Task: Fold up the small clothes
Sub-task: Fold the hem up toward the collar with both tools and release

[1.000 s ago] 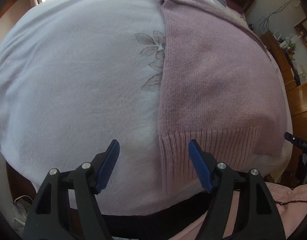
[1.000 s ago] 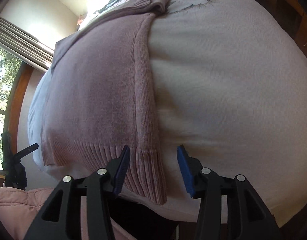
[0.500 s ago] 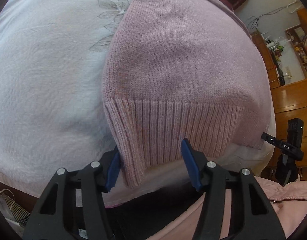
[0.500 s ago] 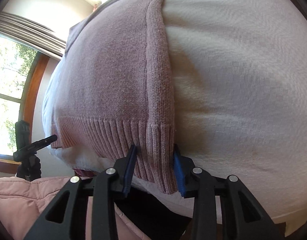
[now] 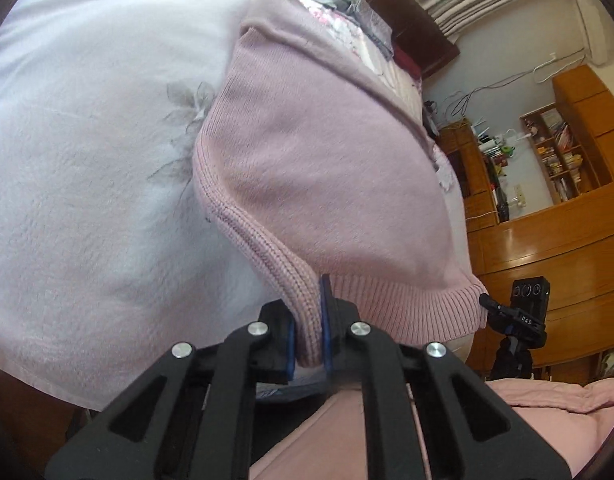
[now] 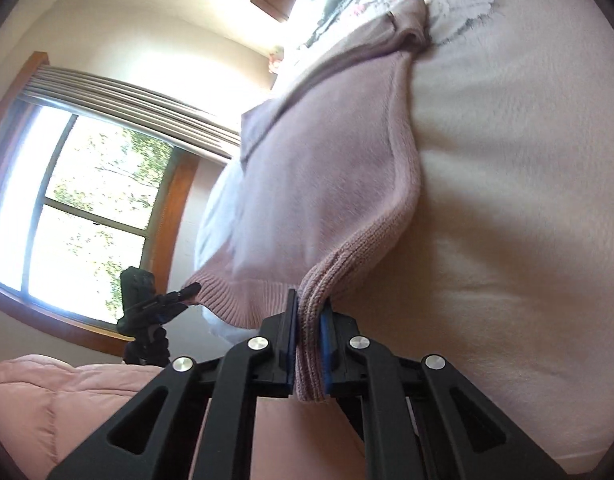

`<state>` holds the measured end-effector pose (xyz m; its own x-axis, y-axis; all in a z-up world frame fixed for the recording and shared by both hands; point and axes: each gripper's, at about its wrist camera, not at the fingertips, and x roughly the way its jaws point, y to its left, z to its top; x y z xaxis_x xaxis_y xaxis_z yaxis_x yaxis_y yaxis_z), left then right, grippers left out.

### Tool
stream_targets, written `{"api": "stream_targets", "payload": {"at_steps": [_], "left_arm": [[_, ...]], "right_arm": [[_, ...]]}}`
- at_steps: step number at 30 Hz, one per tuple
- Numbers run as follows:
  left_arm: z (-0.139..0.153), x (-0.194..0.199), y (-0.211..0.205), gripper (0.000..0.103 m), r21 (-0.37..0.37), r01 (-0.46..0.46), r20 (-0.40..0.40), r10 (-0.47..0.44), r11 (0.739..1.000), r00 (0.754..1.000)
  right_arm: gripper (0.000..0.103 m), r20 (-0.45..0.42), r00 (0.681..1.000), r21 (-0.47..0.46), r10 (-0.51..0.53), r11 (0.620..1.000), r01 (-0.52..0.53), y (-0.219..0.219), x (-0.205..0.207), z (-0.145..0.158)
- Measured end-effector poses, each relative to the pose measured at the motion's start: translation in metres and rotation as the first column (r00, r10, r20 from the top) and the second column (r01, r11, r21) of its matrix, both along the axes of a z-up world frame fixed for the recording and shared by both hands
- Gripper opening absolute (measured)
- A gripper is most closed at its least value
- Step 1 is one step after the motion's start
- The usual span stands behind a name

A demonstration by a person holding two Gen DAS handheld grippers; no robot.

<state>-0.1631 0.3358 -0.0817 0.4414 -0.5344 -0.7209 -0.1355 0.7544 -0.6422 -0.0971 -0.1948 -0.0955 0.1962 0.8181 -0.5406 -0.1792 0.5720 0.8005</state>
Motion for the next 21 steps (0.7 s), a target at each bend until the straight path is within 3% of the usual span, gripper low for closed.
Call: {"api": "stream_targets", "payload": {"at_steps": [4,10,14,21], "left_arm": [[0.030,0.021,0.006,0.008,-0.026,-0.027,0.099,0.029,0.999,0.995],[0.040,0.085,0.025,0.008,-0.006,-0.069,0.156,0.069,0.998,0.985],[0.028,0.126,0.043,0.008,0.015,-0.102,0.122,0.099,0.995,0.988],[-0.020,0.179,0.063,0.008,-0.003,-0.147,0.006,0.147,0.989,0.989]], "right_arm": [[0.009,0.065,0.998,0.062,-0.027,0.998,0.023,-0.009,0.030,0.030],[0.009,0.102,0.994,0.011,-0.037,0.999,0.036,-0.002,0.105,0.045],[0.009,0.058,0.997,-0.031,-0.054,0.998,0.056,0.013,0.157,0.028],[0.009,-0.092,0.992,-0.086,-0.091,0.993,0.083,0.027,0.214,-0.034]]}}
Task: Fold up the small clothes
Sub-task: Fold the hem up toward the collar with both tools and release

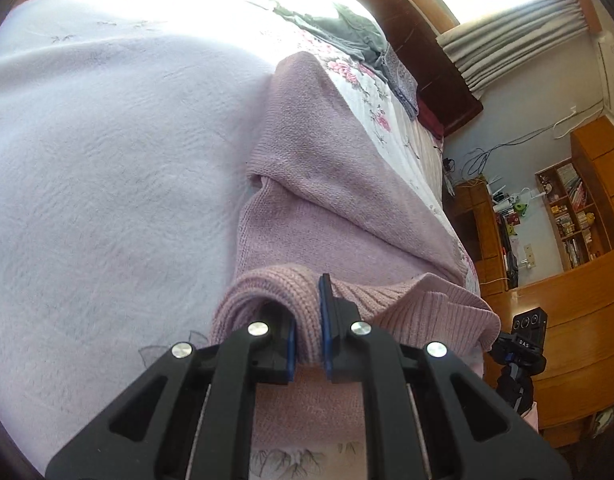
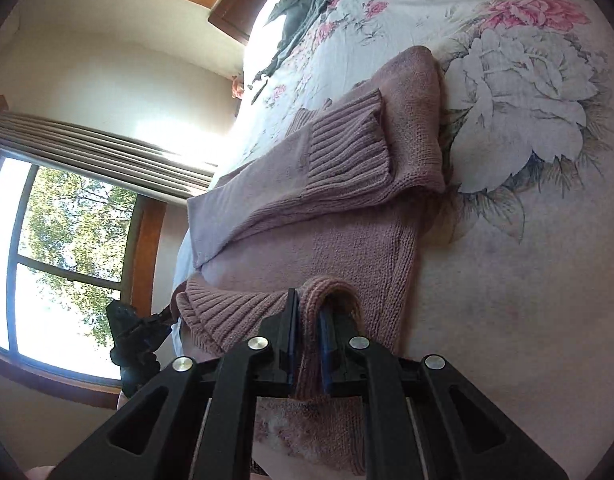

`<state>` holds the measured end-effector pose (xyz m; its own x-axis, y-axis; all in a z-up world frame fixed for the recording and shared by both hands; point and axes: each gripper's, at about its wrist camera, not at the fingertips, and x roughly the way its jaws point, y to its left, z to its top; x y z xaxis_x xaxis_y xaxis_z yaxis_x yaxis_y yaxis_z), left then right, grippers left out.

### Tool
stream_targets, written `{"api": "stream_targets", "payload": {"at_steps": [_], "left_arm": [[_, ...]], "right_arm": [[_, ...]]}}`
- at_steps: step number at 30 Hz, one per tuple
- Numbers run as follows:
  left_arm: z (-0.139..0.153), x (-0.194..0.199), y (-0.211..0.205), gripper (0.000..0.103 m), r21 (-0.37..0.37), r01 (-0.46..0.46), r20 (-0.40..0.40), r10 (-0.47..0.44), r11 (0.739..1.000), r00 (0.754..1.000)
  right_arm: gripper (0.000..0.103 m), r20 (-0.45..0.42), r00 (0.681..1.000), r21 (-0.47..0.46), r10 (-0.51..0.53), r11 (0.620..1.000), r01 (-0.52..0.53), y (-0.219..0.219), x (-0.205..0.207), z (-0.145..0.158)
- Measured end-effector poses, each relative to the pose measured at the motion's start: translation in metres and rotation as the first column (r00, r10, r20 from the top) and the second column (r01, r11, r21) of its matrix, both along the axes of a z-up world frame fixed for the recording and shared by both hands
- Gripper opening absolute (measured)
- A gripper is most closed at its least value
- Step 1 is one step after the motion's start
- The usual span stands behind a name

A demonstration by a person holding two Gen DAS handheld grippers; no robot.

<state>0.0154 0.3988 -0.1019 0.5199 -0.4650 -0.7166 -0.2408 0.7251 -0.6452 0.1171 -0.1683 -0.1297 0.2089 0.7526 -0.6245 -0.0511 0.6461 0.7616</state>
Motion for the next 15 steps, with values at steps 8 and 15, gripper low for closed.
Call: {"api": "stream_targets", "payload": {"at_steps": [8,15], "left_arm": [[-0.016,0.002,0.024,0.013,-0.162,-0.002,-0.029,-0.003,0.987,1.000],[0.008,-0.011,0.037,0.042,-0.160,0.020,0.021,-0.017,0.987,1.000]], "right_arm": [[0.012,-0.033,0.999,0.025,-0.004,1.000,0.005,-0.013,0.004,-0.010],[0.058,0.025,0.999,-0.071,-0.037,0.997,0.039,-0.022,0.002,0.013]]}}
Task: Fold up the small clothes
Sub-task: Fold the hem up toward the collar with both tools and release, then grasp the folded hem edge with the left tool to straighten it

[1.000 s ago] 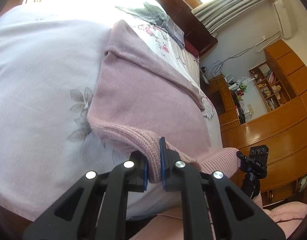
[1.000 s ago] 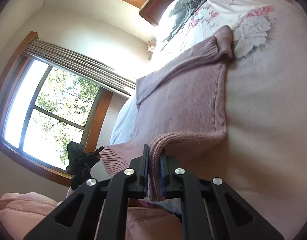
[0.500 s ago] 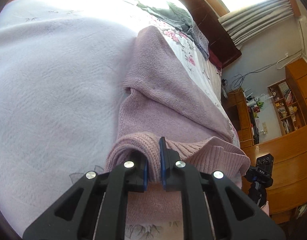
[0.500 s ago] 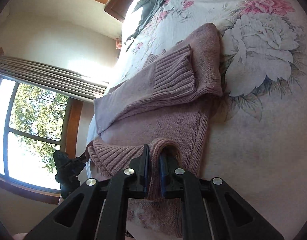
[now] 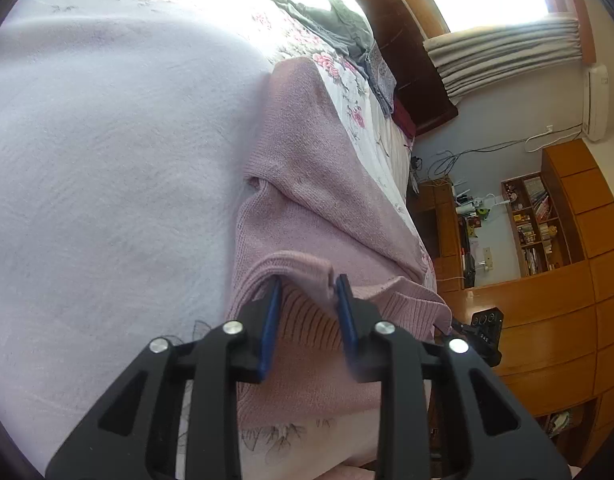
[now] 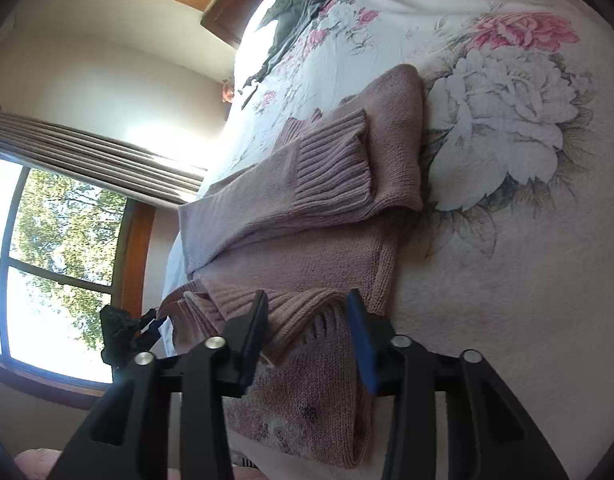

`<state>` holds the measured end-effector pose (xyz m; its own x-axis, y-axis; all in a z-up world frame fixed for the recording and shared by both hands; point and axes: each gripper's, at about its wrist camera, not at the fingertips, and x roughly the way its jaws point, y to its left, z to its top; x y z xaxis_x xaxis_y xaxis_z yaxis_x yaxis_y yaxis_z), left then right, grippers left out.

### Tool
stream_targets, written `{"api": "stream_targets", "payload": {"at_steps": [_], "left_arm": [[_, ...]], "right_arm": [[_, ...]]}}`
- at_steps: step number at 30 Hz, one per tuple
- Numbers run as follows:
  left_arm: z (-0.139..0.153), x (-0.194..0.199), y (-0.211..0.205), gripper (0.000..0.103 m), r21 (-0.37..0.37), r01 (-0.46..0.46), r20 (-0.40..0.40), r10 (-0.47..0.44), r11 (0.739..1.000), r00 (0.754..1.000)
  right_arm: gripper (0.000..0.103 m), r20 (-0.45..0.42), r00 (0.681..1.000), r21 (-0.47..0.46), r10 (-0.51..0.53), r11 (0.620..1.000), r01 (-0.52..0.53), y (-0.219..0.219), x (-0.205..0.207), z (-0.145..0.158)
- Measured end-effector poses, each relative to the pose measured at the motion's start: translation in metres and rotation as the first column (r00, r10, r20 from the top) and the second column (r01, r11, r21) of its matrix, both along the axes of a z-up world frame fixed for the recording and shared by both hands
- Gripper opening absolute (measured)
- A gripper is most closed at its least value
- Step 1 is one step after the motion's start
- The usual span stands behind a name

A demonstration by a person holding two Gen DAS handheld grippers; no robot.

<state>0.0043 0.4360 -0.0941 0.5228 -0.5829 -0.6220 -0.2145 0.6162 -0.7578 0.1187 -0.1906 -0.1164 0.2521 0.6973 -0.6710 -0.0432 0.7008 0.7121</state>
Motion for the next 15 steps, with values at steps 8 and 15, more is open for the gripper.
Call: {"api": "stream_targets", "payload": {"at_steps": [8,15], "left_arm": [[0.020,0.017,-0.008,0.046,0.190,0.102,0.042,-0.111,0.976,0.993],[-0.006,0.051,-0.052,0.052,0.414,0.249,-0.065,-0.244,0.876,0.968]], "right_arm": [[0.057,0.070,0.997,-0.087,0.016,0.996,-0.010,0.006,-0.003,0.024],[0.057,0.090,0.994,-0.141,0.061,0.989,-0.047,0.027,-0.003,0.029]]}}
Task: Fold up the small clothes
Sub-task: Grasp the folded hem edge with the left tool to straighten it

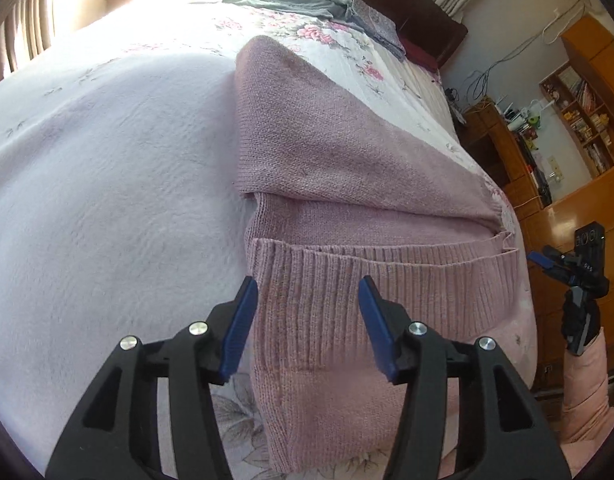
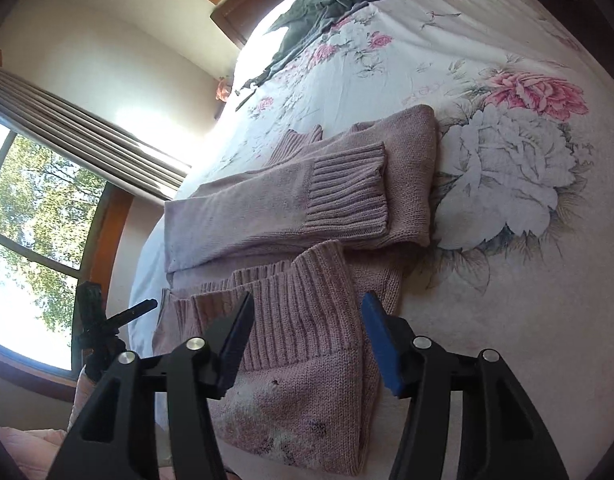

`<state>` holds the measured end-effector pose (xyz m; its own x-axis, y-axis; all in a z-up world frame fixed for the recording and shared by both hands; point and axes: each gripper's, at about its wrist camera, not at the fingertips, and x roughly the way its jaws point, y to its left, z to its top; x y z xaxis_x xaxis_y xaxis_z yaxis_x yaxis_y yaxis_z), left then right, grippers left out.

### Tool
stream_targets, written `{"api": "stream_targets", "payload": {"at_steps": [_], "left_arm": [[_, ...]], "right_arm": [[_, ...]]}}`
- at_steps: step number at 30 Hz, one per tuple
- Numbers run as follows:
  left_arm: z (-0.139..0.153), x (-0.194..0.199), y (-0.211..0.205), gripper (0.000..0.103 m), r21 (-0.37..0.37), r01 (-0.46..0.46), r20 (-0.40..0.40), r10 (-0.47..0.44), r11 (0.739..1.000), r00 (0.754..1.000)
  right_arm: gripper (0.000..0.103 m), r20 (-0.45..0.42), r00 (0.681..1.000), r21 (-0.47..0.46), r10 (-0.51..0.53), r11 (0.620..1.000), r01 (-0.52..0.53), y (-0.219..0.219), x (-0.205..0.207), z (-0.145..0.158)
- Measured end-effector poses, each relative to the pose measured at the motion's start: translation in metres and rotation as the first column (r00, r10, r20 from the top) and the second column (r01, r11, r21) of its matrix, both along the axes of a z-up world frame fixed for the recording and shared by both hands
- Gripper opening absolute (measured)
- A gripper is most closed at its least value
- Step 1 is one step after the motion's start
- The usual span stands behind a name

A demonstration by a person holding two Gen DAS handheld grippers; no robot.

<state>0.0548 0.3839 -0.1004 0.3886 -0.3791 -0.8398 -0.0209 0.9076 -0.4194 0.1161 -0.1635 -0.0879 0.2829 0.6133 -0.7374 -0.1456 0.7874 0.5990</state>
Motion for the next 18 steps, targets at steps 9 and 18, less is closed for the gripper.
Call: {"api": "stream_targets", "payload": {"at_steps": [9,18], "left_arm": [[0.003,0.004,-0.019,0.007,0.058,0.080,0.050,-0.083,0.995,0.995],[-0.006,0.008,-0.021,0.012,0.076,0.084,0.037,-0.087,0.994,0.996]], "right_arm": [[0.059,0.026,0.995,-0.119,0.098,0.988,-0.094,0.030,0.004,0.005],[0.063,-0.008,0.977,-0.265,0.213,0.941,-0.208,0.068,0.024,-0.015]]}}
